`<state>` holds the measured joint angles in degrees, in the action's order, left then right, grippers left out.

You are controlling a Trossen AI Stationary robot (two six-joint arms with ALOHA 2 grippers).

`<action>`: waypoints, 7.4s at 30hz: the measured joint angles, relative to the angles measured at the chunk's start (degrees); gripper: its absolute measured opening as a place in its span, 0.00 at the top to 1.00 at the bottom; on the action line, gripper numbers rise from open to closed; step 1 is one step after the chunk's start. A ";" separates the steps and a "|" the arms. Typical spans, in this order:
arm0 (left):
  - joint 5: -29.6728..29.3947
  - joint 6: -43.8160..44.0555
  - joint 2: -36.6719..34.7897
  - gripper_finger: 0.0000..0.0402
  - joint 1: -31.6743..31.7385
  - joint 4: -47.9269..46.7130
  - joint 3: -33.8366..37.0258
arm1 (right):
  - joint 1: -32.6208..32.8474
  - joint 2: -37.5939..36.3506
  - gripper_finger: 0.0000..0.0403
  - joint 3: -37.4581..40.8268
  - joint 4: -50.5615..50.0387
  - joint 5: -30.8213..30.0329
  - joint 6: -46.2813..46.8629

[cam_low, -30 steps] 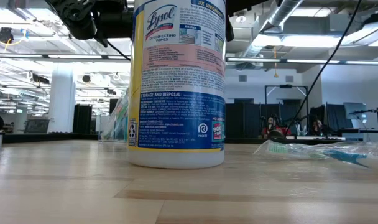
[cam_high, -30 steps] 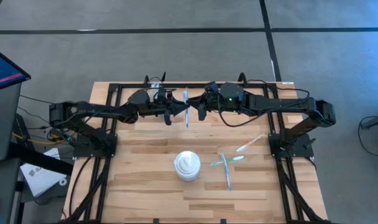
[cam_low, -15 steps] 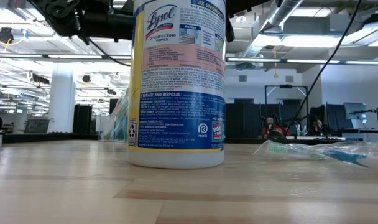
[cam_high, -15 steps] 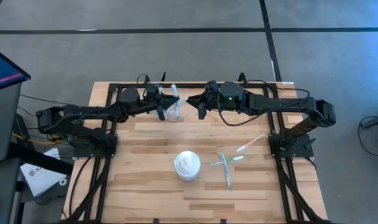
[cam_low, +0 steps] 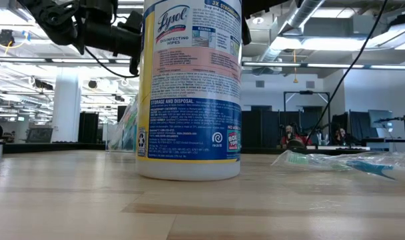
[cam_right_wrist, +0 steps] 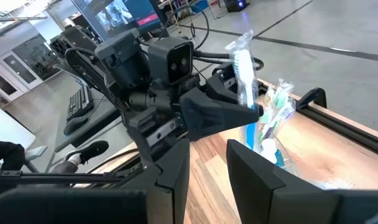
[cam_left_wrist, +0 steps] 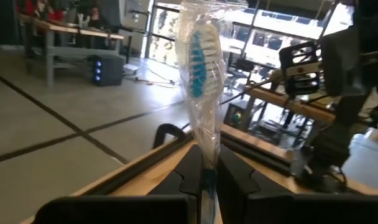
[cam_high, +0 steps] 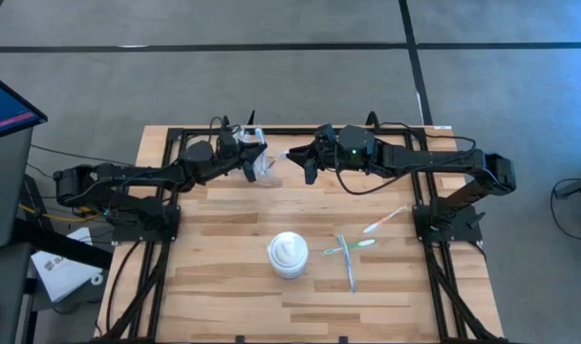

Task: Pick & Place toothbrushing station
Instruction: Put the right blue toothbrush into the transparent organizer, then put the orange toothbrush into the transparent organizer

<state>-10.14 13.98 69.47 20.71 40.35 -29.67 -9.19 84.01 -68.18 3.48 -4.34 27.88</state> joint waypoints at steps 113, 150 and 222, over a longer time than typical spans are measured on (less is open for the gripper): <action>-4.47 -1.14 -3.56 0.65 -6.07 -1.39 1.64 | 1.01 -2.09 0.76 0.06 -81.15 1.29 -10.78; -4.36 -1.08 -3.56 0.65 -8.44 -1.39 1.62 | 3.47 -0.68 0.76 23.62 -71.62 -1.51 -19.30; -4.29 3.47 -3.54 0.65 -8.43 -1.56 1.62 | 6.93 8.61 1.00 11.39 -71.42 -5.03 -23.79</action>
<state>-14.44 17.45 65.93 12.28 38.79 -28.05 -2.26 92.62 -56.79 -67.93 -9.37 4.09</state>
